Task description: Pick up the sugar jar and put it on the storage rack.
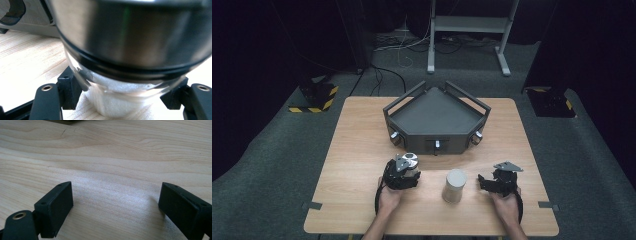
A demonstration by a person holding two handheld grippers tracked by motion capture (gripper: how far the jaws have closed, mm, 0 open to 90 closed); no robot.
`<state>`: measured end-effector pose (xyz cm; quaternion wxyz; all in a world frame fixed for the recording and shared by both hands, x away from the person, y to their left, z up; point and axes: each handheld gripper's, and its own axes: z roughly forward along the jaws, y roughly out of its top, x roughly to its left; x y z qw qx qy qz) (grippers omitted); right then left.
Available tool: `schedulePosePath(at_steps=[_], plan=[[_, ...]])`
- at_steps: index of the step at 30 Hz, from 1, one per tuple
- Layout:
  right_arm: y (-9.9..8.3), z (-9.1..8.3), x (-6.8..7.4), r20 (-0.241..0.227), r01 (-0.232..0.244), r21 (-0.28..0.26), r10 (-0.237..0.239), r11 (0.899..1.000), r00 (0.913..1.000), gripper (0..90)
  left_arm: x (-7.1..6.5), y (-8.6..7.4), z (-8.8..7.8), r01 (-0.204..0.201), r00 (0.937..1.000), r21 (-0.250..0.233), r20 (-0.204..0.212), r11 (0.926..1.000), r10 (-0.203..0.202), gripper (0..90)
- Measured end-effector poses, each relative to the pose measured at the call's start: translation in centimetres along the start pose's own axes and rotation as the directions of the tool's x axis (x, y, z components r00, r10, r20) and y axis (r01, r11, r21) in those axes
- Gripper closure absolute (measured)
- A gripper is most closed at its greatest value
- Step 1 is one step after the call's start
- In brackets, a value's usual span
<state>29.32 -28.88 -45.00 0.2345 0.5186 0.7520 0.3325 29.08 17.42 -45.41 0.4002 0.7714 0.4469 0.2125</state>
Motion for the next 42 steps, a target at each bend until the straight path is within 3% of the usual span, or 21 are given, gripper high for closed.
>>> schedulePosePath(at_steps=[4,16,28,29,30,31,42], plan=[[0.0,0.0,0.0,0.000,0.000,0.000,0.000,1.000,1.0000,11.9,-0.1,0.1,-0.1,-0.014,0.9999,0.003,-0.002,0.9999,0.014,31.5],[0.0,0.0,0.0,0.000,0.000,0.000,0.000,1.000,1.0000,11.9,0.5,0.4,-1.0,0.000,0.9999,0.003,0.014,1.0000,-0.001,31.5],[0.0,0.0,0.0,0.000,0.000,0.000,0.000,1.000,1.0000,11.9,0.7,3.6,-3.0,-0.032,0.9987,-0.006,0.039,0.9995,0.033,31.5],[0.0,0.0,0.0,0.000,0.000,0.000,0.000,1.000,1.0000,11.8,-0.9,1.8,-2.1,0.176,0.9840,-0.146,0.055,0.9735,-0.169,31.5],[0.0,0.0,0.0,0.000,0.000,0.000,0.000,1.000,1.0000,11.9,-0.7,2.4,-2.3,0.177,0.9834,-0.147,0.068,0.9732,-0.168,31.5],[0.0,0.0,0.0,0.000,0.000,0.000,0.000,1.000,1.0000,11.9,1.4,5.3,-3.8,-0.056,0.9960,0.013,0.071,0.9984,0.055,31.5],[0.0,0.0,0.1,0.003,0.002,0.000,-0.002,1.000,1.0000,11.9,2.0,9.3,-4.5,-0.052,0.9917,-0.002,0.117,0.9986,0.052,31.5]])
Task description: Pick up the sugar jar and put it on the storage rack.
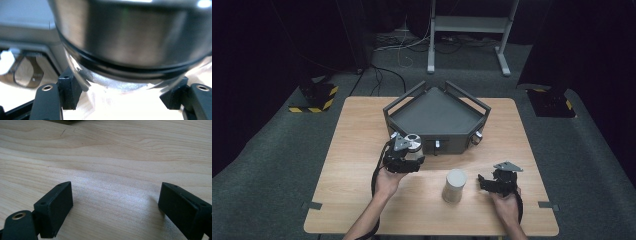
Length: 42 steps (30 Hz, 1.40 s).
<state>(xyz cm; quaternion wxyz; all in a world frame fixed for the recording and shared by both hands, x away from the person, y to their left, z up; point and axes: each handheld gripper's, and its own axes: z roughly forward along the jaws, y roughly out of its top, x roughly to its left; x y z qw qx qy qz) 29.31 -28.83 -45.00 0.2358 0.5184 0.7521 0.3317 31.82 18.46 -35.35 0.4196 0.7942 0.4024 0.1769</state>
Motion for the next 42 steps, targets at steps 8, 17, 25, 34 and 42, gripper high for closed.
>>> schedulePosePath(at_steps=[8,17,25,34,42], plan=[[0.0,0.0,0.0,-0.001,0.001,-0.001,-0.001,1.000,1.0000,11.9,0.5,3.1,-0.4,-0.018,0.9998,-0.017,0.004,0.9997,0.018,31.5],[0.0,0.0,0.0,-0.001,0.000,0.000,0.000,1.000,1.0000,11.8,-0.4,3.9,1.3,0.173,0.9848,-0.184,0.013,0.9676,-0.173,31.5],[0.0,0.0,0.0,-0.002,0.000,0.000,0.000,1.000,1.0000,11.8,2.1,7.3,1.3,0.001,0.9997,-0.045,-0.024,0.9990,-0.002,31.5],[0.0,0.0,0.0,-0.002,0.000,0.000,0.000,1.000,1.0000,11.8,0.2,5.7,4.9,0.289,0.9510,-0.272,-0.029,0.9181,-0.308,31.5],[0.0,0.0,0.0,-0.002,0.000,0.000,0.000,1.000,1.0000,11.9,0.4,5.9,6.1,0.291,0.9471,-0.263,-0.056,0.9197,-0.316,31.5]])
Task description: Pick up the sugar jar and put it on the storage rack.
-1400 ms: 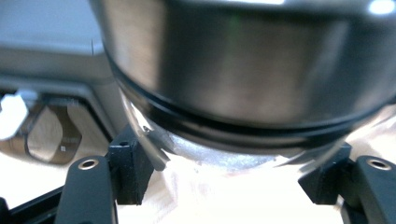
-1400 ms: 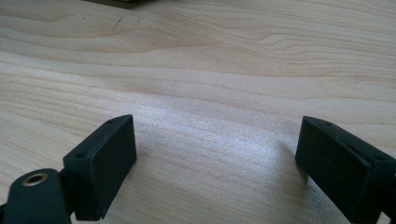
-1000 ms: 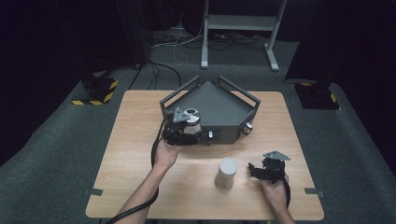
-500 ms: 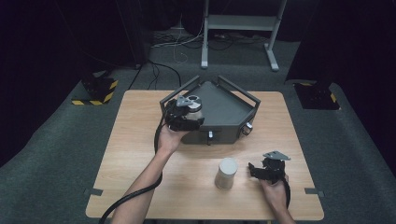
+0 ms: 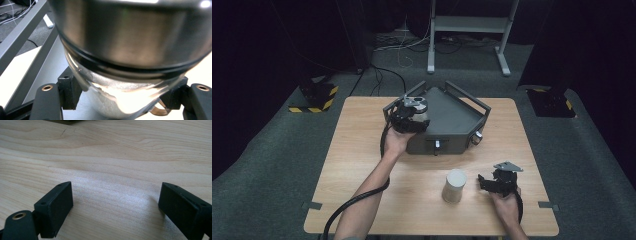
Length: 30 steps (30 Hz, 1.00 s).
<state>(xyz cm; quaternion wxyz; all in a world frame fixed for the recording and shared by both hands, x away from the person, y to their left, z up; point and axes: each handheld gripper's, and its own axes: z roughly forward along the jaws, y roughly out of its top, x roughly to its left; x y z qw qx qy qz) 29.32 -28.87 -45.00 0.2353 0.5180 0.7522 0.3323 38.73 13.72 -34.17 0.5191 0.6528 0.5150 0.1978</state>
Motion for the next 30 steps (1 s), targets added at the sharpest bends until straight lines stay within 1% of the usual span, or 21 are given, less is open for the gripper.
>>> schedulePosePath(at_steps=[3,11,15,18,27,30], plan=[[0.0,0.0,0.0,0.000,0.000,0.000,0.000,1.000,1.0000,11.9,0.1,-0.3,0.6,0.005,0.9999,0.007,-0.011,1.0000,-0.004,31.5],[0.0,0.0,0.0,0.000,0.000,0.000,0.000,1.000,1.0000,11.9,0.4,-0.7,1.0,0.006,0.9996,0.013,-0.027,0.9999,-0.006,31.5],[0.0,0.0,0.0,0.000,0.000,0.000,0.000,1.000,1.0000,11.9,0.5,-0.9,1.1,0.009,0.9995,0.012,-0.029,0.9999,-0.008,31.5],[0.0,0.0,0.0,0.000,0.000,0.000,0.000,1.000,1.0000,11.8,0.6,-1.0,1.2,0.003,0.9995,0.018,-0.030,0.9998,-0.003,31.5],[0.0,0.0,0.0,0.000,0.000,0.000,0.000,1.000,1.0000,11.9,0.7,-1.2,1.5,0.013,0.9994,0.017,-0.033,0.9998,-0.012,31.5],[0.0,0.0,0.0,0.000,0.000,0.000,0.000,1.000,1.0000,11.8,0.8,-1.3,1.6,0.006,0.9994,0.026,-0.034,0.9996,-0.006,31.5]])
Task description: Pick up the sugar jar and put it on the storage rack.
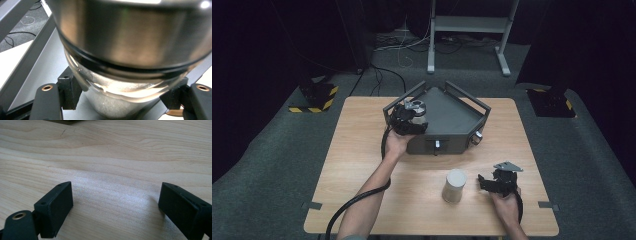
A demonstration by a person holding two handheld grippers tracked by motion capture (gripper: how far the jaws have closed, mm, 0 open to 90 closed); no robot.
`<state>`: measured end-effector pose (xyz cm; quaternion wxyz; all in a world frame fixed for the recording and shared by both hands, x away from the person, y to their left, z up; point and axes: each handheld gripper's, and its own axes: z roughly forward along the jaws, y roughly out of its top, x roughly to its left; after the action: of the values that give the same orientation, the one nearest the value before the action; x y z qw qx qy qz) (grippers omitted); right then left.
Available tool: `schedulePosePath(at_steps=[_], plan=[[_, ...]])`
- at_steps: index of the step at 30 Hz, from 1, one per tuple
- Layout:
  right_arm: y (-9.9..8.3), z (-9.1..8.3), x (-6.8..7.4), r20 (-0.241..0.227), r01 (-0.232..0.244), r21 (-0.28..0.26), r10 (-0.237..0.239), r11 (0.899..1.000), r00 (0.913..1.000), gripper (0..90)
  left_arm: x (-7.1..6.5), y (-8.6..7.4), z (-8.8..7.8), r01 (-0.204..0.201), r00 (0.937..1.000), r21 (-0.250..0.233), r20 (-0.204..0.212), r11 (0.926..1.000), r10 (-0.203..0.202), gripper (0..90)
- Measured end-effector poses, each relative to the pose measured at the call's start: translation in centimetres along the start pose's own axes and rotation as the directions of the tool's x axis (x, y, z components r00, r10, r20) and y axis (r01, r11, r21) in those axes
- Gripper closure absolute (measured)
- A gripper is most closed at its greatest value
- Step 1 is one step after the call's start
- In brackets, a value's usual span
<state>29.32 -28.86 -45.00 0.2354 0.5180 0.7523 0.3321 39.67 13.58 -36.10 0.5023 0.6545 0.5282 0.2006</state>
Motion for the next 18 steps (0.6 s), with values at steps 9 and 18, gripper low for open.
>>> schedulePosePath(at_steps=[9,18], plan=[[0.00,0.00,0.02,0.001,0.000,0.000,0.000,1.000,1.0000,11.9,0.08,-0.50,-0.03,-0.005,1.0000,-0.017,0.005,0.9998,0.005,31.4],[0.00,0.00,0.04,0.002,0.001,0.000,-0.001,1.000,1.0000,11.8,0.22,-0.54,-0.03,-0.003,0.9999,-0.019,0.010,0.9998,0.003,30.9]])
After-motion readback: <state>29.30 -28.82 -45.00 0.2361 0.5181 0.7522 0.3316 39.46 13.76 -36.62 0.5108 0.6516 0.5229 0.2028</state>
